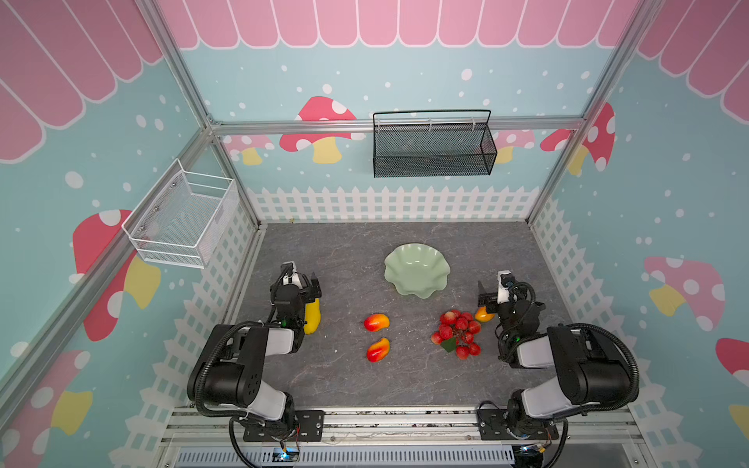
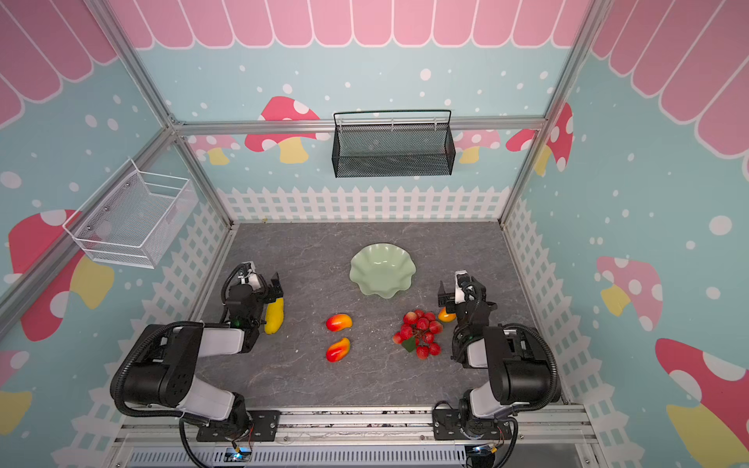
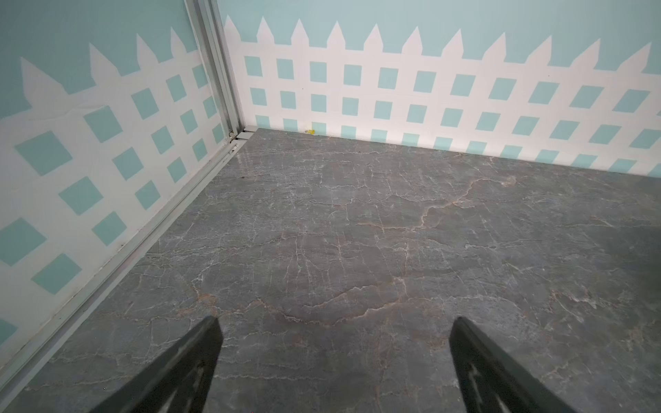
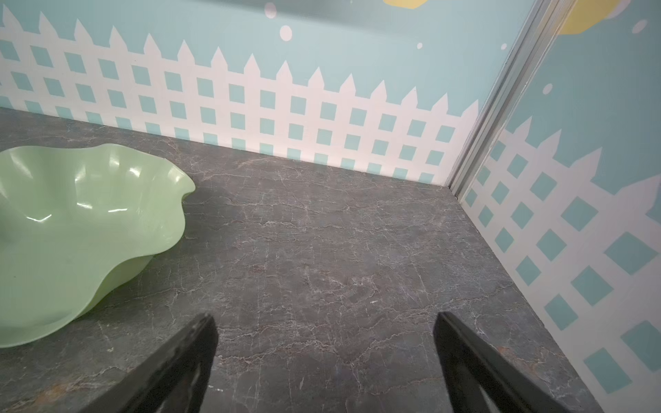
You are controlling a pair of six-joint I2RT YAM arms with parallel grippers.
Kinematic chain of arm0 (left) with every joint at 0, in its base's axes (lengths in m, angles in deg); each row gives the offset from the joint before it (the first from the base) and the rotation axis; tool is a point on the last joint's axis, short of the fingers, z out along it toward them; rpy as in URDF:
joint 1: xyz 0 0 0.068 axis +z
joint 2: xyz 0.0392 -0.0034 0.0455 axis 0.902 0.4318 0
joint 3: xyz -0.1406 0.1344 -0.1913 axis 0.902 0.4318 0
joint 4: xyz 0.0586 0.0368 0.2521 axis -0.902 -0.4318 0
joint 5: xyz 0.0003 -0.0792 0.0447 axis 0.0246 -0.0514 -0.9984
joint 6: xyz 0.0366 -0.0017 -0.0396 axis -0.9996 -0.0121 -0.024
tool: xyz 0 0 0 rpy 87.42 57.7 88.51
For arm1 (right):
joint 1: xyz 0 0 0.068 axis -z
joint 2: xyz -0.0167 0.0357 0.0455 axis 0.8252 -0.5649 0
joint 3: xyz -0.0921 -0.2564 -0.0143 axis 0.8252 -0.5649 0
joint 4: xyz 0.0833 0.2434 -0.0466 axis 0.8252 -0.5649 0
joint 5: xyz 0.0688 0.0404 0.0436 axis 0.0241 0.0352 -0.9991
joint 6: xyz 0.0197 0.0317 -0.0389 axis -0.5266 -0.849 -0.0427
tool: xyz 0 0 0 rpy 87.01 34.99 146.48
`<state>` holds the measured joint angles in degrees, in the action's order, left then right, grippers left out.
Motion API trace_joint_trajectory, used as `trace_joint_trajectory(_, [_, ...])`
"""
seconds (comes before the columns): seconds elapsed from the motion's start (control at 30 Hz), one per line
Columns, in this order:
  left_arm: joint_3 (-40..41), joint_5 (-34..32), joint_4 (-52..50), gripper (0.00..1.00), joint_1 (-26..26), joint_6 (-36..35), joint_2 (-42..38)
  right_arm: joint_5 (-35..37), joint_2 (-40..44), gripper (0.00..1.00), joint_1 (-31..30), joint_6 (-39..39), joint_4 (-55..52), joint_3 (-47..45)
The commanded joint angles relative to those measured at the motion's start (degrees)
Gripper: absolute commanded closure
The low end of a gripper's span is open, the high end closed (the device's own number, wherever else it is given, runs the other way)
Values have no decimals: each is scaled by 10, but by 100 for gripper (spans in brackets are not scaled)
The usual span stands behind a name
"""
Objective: Arrange fruit in a fruit bowl
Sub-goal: Pick up the fruits from the center of the table.
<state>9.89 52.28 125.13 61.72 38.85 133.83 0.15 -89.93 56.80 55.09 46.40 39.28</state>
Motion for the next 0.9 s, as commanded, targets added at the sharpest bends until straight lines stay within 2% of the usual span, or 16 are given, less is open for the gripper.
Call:
trace_joint_trajectory(0.0, [-11,7,-3,0,0,-11,8,-4,-3,2,3,11,2,5])
trace_joint_trajectory(0.73, [-9,10,-2,0,3,-10,7,-2,0,2,4,10,2,3])
trace_joint_trajectory(0.8, [-5,-11,1,0,2,-1,-4,16,32,2,4,2,10,-10])
trace_joint_trajectory(0.87, [-9,-42,-42,0,-12,-8,-49,28,116,2,4,-4,-55,-12])
